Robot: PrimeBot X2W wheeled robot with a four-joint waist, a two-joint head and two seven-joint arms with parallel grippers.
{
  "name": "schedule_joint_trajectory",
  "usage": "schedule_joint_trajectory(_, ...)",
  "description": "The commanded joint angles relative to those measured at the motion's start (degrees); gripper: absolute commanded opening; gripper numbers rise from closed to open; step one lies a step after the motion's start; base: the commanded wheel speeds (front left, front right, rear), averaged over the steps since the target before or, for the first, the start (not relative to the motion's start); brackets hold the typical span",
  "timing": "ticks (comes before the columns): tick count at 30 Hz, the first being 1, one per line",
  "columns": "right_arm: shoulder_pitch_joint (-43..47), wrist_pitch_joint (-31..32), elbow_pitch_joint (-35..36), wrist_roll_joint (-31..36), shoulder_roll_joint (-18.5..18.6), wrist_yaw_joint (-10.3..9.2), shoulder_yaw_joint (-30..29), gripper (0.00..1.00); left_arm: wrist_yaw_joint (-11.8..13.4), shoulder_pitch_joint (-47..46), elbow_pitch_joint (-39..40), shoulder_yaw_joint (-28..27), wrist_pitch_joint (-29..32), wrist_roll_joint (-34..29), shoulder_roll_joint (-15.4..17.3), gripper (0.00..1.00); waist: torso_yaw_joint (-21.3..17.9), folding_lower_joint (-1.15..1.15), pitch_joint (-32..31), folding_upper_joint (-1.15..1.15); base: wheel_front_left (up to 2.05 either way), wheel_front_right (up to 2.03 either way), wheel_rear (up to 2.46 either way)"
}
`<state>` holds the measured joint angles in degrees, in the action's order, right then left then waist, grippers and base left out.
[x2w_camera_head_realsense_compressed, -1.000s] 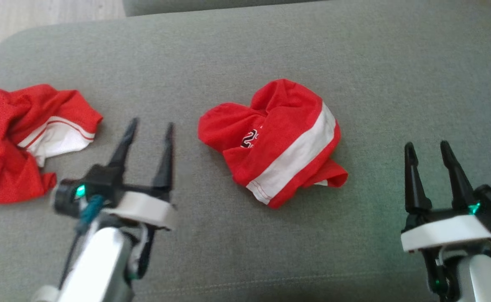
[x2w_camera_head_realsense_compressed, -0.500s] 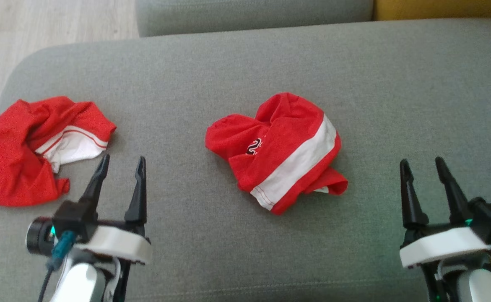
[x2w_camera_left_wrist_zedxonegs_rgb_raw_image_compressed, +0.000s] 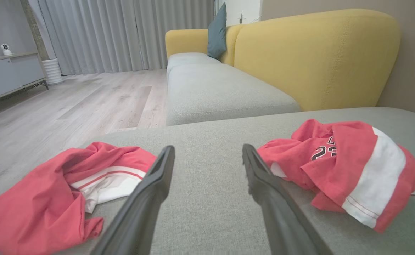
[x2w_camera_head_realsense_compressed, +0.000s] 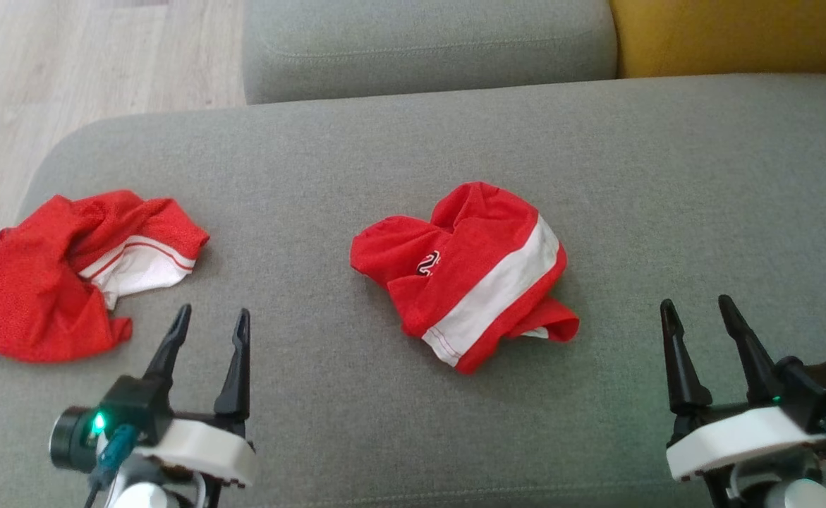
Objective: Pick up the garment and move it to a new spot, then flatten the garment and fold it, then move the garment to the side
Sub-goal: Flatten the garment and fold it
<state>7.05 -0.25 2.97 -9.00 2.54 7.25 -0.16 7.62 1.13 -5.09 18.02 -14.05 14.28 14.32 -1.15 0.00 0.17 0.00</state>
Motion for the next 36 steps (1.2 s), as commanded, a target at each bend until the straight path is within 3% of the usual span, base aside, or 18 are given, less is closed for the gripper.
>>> schedule_joint_trajectory(1,-0.9,0.1,2.4,-0.1,0.3,0.24,1.6,1.00,0.3,-1.8,2.1,-1.7,0.1,-0.2,1.4,1.00,0.0,0.00,-0.1,0.00,0.00,0.00,0.00)
schedule_joint_trajectory(30,-1.2,0.6,3.3,0.0,0.3,0.24,1.6,1.00,1.3,-3.2,2.0,-0.1,0.0,-0.8,1.9,1.00,0.5,0.00,1.0,0.00,0.00,0.00,0.00)
schedule_joint_trajectory(33,-1.6,0.5,3.7,0.0,0.3,0.24,1.6,1.00,0.5,-5.3,2.6,1.5,-0.2,-2.0,1.6,1.00,0.5,0.00,2.2,0.00,0.00,0.00,0.00)
schedule_joint_trajectory(36,-2.4,0.5,3.9,0.0,0.3,0.24,1.9,1.00,-1.9,-8.5,2.1,5.1,0.8,-2.8,0.1,1.00,0.3,0.00,3.9,0.00,0.00,0.00,0.00)
